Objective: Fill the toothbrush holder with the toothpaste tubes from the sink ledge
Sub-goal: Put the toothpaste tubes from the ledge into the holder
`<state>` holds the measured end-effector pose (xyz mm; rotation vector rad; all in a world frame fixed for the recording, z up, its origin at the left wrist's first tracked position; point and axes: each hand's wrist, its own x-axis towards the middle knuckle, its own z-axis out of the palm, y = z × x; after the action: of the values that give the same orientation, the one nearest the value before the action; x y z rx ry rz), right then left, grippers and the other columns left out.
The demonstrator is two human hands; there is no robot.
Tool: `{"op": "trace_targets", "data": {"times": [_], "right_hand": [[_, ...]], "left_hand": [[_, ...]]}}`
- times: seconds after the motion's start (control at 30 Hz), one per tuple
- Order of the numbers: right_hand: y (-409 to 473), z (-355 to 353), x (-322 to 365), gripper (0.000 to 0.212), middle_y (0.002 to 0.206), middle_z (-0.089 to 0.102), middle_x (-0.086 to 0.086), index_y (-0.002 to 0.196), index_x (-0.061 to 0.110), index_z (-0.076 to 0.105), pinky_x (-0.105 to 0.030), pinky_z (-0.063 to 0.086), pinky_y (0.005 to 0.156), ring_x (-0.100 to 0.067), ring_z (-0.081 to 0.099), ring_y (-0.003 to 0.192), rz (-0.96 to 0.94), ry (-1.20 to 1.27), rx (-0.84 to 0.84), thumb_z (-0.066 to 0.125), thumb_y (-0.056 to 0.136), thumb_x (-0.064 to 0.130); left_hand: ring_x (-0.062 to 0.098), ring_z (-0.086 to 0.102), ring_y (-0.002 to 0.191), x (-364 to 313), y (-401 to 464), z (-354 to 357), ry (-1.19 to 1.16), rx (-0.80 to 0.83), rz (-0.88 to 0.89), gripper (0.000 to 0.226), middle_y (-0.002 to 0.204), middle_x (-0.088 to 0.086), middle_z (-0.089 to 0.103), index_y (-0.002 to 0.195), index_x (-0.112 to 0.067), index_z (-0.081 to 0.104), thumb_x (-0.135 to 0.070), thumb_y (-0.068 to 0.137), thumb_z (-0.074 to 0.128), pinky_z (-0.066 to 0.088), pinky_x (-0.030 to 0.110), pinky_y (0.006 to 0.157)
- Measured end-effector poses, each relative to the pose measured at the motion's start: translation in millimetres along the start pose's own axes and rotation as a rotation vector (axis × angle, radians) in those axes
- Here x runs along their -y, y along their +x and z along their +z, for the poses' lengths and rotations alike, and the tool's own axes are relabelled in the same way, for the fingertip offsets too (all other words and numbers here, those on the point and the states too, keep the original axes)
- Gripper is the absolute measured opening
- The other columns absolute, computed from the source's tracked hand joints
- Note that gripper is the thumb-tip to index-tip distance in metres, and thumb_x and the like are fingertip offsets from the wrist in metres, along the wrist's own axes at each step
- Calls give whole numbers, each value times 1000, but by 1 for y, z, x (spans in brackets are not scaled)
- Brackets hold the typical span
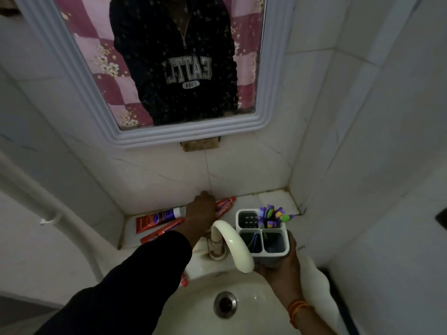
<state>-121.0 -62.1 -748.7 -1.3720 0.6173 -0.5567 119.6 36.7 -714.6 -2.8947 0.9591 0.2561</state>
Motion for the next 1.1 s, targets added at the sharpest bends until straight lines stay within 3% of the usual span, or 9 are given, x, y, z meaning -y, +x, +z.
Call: {"op": "trace_targets", "data": {"times": [0.07, 0.17, 0.27, 0.37, 0.47, 0.67, 0.87, 1.0, 1.1], "right_hand": [[5, -3, 2, 97, 124, 66, 3, 131, 35, 54, -56, 61, 65, -24, 67, 108, 69, 49, 25, 85, 56, -19], [10, -12, 9, 62, 119, 70, -1, 123, 36, 62, -61, 59, 63, -30, 70, 102, 110, 56, 87, 63, 85, -13], [12, -26, 12, 43, 108, 73, -3, 121, 29, 59, -40, 64, 67, -21, 72, 97, 72, -101, 127, 64, 91, -1], [17, -37, 13, 85, 114, 67, 8, 129, 25, 48, -17, 60, 70, 1, 67, 98, 16, -265, 137, 85, 62, -13], [21, -43, 12, 99, 126, 66, 8, 140, 25, 44, -22, 59, 81, -7, 64, 113, 0, -316, 152, 85, 59, -14], [23, -45, 22, 90, 121, 60, 15, 131, 33, 43, -7, 54, 75, 8, 60, 106, -3, -290, 181, 81, 66, -15], [22, -49, 21, 86, 117, 66, 21, 123, 48, 48, -14, 58, 76, 6, 64, 106, -54, -284, 190, 80, 71, -13], [23, -49, 21, 90, 117, 61, 23, 124, 45, 45, -2, 50, 78, 17, 59, 103, -76, -291, 214, 83, 65, -13], [25, -51, 21, 94, 120, 58, 25, 130, 39, 42, 3, 46, 78, 24, 54, 103, -72, -302, 248, 89, 60, -5]], "left_hand": [[35, 53, 119, -4, 0, 0, 40, -51, 39, 41, 128, 17, 56, 131, -10, 51, -19, 92, 58, 51, 46, 85], [34, 60, 107, -12, -3, -7, 70, -102, 109, 29, 112, 15, 69, 120, -13, 56, -11, 92, 49, 42, 38, 76], [31, 68, 94, -18, -7, -34, -120, -157, 113, 18, 98, 9, 72, 105, -23, 67, -21, 89, 59, 48, 33, 74], [20, 71, 88, -25, -16, -82, -422, -185, 58, 15, 93, -1, 75, 93, -27, 76, -28, 78, 73, 55, 29, 75], [14, 73, 89, -36, -40, -133, -571, -316, 125, 20, 96, -2, 79, 96, -25, 80, -19, 77, 76, 59, 29, 82], [11, 74, 88, -73, -117, -211, -536, -457, 256, 28, 103, 1, 79, 112, -19, 77, -15, 85, 76, 62, 31, 82], [12, 74, 82, -126, -127, -189, -399, -308, 317, 23, 95, 1, 79, 106, -19, 79, -12, 86, 69, 62, 30, 82], [23, 70, 72, -148, -118, -146, -355, -228, 308, 19, 80, 8, 77, 90, -13, 80, -15, 87, 61, 57, 33, 68], [19, 72, 77, -149, -118, -134, -430, -129, 280, 20, 90, 5, 79, 100, -15, 81, -17, 86, 67, 58, 29, 73]]}}
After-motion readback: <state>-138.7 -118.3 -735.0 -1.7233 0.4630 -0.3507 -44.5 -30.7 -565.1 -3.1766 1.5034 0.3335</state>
